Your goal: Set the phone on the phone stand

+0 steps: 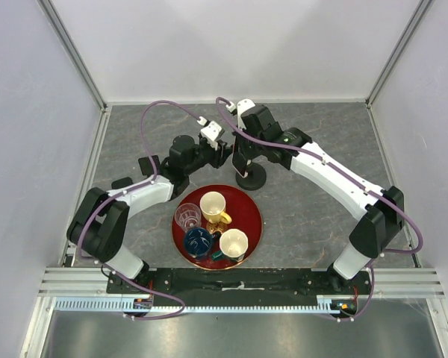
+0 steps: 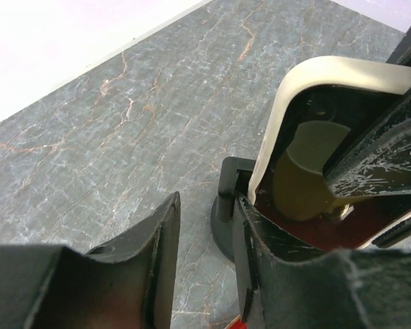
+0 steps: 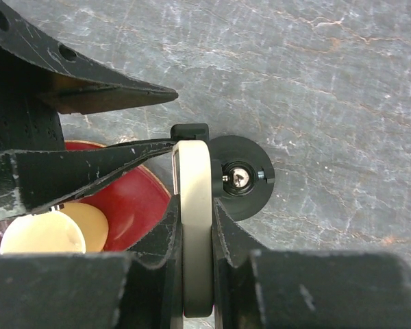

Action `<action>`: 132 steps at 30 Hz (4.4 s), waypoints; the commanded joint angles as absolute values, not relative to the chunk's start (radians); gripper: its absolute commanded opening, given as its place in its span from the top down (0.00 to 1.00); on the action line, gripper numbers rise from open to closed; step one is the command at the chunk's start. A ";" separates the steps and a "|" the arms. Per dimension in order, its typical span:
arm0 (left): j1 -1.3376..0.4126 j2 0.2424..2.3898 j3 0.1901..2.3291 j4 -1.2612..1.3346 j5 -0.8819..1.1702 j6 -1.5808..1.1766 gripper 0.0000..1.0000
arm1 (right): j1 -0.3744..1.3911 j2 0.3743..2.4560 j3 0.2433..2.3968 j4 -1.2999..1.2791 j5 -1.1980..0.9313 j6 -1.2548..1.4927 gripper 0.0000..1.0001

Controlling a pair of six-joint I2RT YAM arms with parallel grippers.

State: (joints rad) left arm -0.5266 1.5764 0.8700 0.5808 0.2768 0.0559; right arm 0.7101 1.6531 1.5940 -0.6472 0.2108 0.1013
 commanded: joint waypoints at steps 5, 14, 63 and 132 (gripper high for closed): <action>-0.445 1.390 0.838 0.624 0.195 0.055 0.55 | 0.571 1.643 1.565 -0.784 0.446 -0.025 1.00; -0.423 1.353 0.818 0.601 -0.077 -0.018 0.53 | 0.557 1.652 1.554 -0.764 0.422 -0.021 1.00; -0.560 2.057 1.322 0.894 0.876 -0.342 0.38 | 0.351 1.397 1.423 -0.715 0.359 0.046 0.64; -0.606 2.105 1.427 0.758 0.867 -0.241 0.48 | 0.249 1.177 1.148 -0.516 0.136 0.230 0.50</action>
State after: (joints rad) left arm -0.6025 2.1796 1.4651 0.7494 0.9257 -0.2863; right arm 0.3298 1.2243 1.1946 -0.6151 0.1822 0.1661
